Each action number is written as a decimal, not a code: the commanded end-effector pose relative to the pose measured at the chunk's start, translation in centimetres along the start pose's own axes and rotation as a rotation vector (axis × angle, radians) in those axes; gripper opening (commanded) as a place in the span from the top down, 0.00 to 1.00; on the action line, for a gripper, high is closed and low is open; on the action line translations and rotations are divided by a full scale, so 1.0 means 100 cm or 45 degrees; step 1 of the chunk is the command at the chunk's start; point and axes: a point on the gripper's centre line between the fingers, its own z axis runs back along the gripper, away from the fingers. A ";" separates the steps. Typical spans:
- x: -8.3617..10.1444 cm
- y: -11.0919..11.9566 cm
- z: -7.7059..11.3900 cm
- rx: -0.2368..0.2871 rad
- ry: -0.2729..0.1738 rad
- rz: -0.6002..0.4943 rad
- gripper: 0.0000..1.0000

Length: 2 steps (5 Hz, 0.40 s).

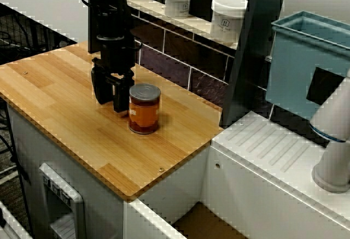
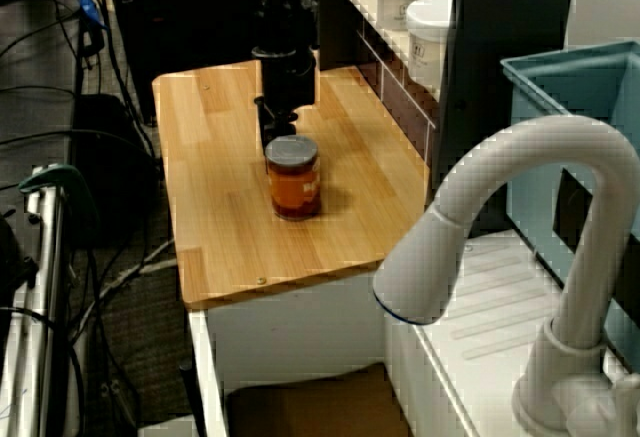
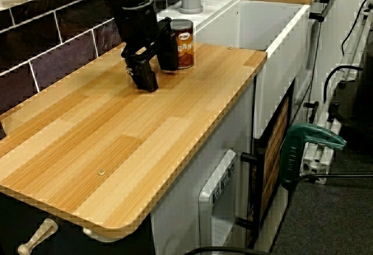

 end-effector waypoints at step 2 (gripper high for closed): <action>-0.008 -0.027 0.019 0.020 -0.060 -0.033 0.00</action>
